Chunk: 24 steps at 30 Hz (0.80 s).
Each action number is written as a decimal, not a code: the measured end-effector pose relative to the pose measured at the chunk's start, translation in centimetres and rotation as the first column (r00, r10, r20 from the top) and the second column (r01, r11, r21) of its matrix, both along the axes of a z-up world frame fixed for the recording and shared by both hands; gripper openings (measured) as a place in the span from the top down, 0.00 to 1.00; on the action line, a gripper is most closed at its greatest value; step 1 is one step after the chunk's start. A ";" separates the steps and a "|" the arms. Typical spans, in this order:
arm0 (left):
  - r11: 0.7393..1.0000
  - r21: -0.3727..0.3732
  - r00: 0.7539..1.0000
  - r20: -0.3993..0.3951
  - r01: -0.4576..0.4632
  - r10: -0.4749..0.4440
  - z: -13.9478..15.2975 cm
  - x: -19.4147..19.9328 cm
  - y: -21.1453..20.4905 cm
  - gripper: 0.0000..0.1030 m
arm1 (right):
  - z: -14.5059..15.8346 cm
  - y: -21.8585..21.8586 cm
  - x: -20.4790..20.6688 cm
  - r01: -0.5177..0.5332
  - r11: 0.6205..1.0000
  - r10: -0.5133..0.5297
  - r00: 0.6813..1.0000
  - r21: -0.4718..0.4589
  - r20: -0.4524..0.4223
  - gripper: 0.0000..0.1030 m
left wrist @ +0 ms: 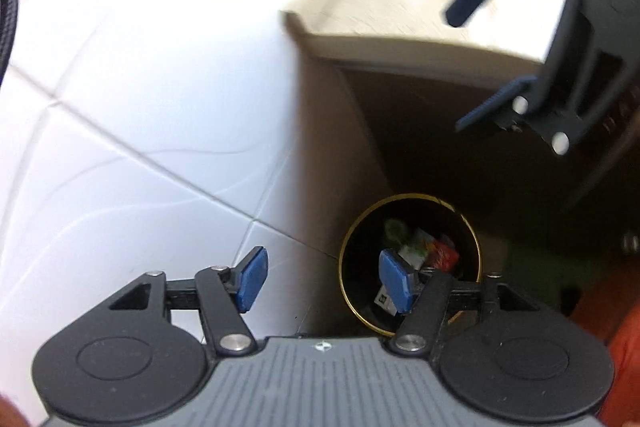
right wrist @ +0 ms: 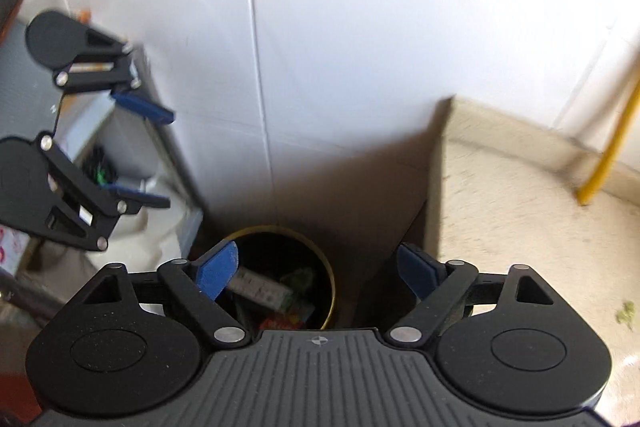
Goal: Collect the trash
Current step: 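Raise both open tools above the bin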
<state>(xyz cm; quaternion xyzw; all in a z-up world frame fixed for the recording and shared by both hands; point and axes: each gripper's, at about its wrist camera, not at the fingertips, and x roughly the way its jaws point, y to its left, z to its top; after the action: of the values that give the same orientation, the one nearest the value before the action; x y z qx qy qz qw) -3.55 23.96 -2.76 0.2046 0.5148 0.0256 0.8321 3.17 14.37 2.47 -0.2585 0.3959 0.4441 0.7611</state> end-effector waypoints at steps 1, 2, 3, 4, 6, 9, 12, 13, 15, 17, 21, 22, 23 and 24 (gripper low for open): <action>0.999 -0.011 0.999 0.024 -0.039 0.039 0.7 -0.5 -0.5 0.37 | 0.5 -0.7 -0.3 0.010 1.000 -0.010 1.000 0.027 0.020 0.09; 0.997 -0.034 0.996 0.043 -0.072 0.073 1.0 -1.1 -0.7 0.33 | 1.1 -1.4 -0.5 0.022 0.998 -0.024 0.999 0.051 0.037 0.06; 0.993 -0.060 0.993 0.061 -0.100 0.103 1.5 -1.6 -1.1 0.32 | 1.6 -1.9 -0.9 0.038 0.997 -0.041 0.998 0.071 0.050 0.05; 0.989 -0.075 0.988 0.077 -0.126 0.132 1.9 -2.1 -1.7 0.31 | 2.0 -2.6 -1.4 0.050 0.994 -0.056 0.997 0.094 0.055 0.05; 0.980 -0.085 0.977 0.104 -0.180 0.188 2.3 -3.0 -3.0 0.31 | 2.8 -3.8 -2.1 0.069 0.988 -0.076 0.996 0.136 0.045 0.04; 0.951 -0.131 0.945 0.138 -0.280 0.297 2.6 -4.1 -4.2 0.31 | 3.5 -5.3 -2.9 0.117 0.979 -0.125 0.991 0.169 0.040 0.01; 0.911 -0.198 0.904 0.162 -0.362 0.395 2.8 -4.8 -4.8 0.31 | 3.8 -6.5 -3.1 0.155 0.967 -0.161 0.987 0.203 0.011 0.01; 0.900 -0.210 0.892 0.171 -0.381 0.418 2.8 -5.0 -5.4 0.31 | 3.8 -6.8 -3.3 0.168 0.963 -0.172 0.985 0.211 0.001 0.01; 0.881 -0.213 0.866 0.194 -0.422 0.461 2.9 -5.3 -6.0 0.29 | 3.8 -7.4 -3.5 0.185 0.958 -0.188 0.982 0.220 -0.009 0.01; 0.869 -0.176 0.843 0.217 -0.463 0.493 3.0 -5.5 -6.4 0.19 | 3.5 -7.9 -4.0 0.200 0.955 -0.202 0.979 0.218 -0.011 0.01; 0.845 -0.177 0.803 0.263 -0.505 0.535 2.8 -5.5 -6.8 0.17 | 3.4 -8.7 -4.4 0.227 0.946 -0.229 0.973 0.233 -0.018 0.00; 0.835 -0.209 0.794 0.259 -0.510 0.550 2.8 -5.7 -6.7 0.17 | 3.4 -8.8 -4.5 0.235 0.943 -0.236 0.972 0.235 -0.024 0.00; 0.824 -0.237 0.786 0.254 -0.514 0.563 2.8 -5.9 -6.6 0.17 | 3.4 -8.9 -4.6 0.240 0.941 -0.240 0.970 0.238 -0.030 0.00; 0.815 -0.255 0.778 0.250 -0.521 0.576 2.9 -6.2 -6.6 0.17 | 3.4 -9.0 -4.7 0.244 0.939 -0.243 0.969 0.241 -0.033 0.00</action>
<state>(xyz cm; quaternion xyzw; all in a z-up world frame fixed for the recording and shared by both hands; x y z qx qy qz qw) -9.70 17.37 0.09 -0.0339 0.4125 0.2555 0.8737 -1.48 5.36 5.87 -0.1115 0.3685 0.3923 0.8354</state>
